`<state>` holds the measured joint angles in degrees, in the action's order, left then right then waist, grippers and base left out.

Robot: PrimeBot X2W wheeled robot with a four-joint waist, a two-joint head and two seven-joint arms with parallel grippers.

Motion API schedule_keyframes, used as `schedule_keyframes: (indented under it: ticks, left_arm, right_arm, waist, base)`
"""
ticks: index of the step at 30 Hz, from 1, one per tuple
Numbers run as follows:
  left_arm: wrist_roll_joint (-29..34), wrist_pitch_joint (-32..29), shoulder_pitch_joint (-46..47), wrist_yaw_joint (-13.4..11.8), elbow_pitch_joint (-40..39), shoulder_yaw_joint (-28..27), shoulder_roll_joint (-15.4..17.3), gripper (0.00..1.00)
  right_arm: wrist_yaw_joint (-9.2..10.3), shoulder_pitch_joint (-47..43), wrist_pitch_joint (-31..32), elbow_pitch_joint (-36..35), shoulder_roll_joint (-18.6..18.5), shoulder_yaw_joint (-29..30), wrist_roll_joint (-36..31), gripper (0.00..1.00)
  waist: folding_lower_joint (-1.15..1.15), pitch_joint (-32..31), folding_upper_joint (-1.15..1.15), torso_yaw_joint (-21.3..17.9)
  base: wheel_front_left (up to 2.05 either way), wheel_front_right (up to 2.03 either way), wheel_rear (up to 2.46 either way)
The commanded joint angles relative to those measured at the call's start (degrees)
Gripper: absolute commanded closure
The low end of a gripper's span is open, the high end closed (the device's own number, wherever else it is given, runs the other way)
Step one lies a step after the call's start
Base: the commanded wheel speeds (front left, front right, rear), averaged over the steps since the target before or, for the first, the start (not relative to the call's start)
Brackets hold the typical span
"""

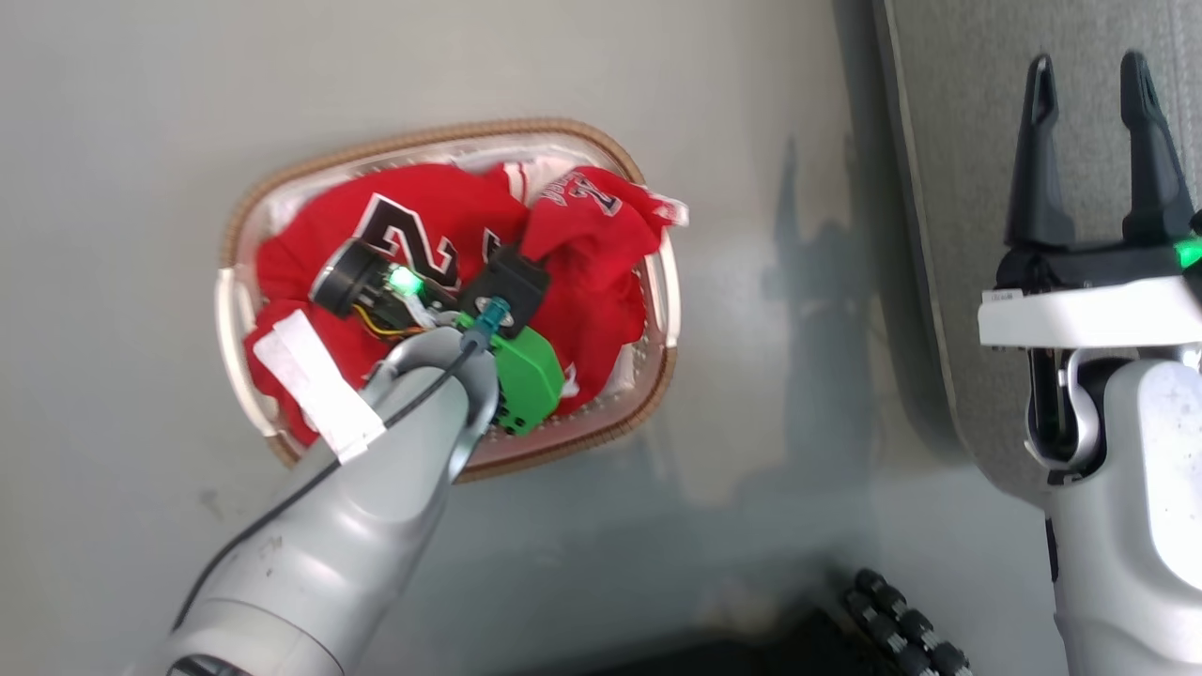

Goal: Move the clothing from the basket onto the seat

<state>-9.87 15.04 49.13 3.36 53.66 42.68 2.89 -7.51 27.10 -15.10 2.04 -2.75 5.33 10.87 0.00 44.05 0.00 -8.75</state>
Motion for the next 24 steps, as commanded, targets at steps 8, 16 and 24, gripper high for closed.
schedule_keyframes:
  ticks: [8, 16, 24]
  left_arm:
    - [-3.8, 0.2, -5.2, 2.1, -9.8, -0.2, 0.0, 1.0]
    - [-8.4, 0.2, -7.1, 3.6, -14.1, 0.1, 0.5, 1.0]
    - [-13.1, -2.4, -5.1, 4.1, -14.9, 1.5, 1.2, 1.0]
  right_arm:
    - [0.05, -6.1, -0.1, 3.5, -0.3, 1.5, -3.2, 0.0]
    - [0.04, -11.8, -0.1, 6.7, -0.3, 0.3, -4.0, 0.0]
    - [0.05, -17.1, -0.1, 9.1, -0.2, -1.7, -3.1, 0.0]
  waist:
    - [0.0, -16.1, 0.0, 8.1]
    - [0.0, -27.6, 0.0, 9.8]
    - [0.0, -37.8, 0.0, 10.3]
  base:
    - [0.0, 0.0, 0.0]
    - [0.0, 0.0, 0.0]
    - [0.0, 0.0, 0.0]
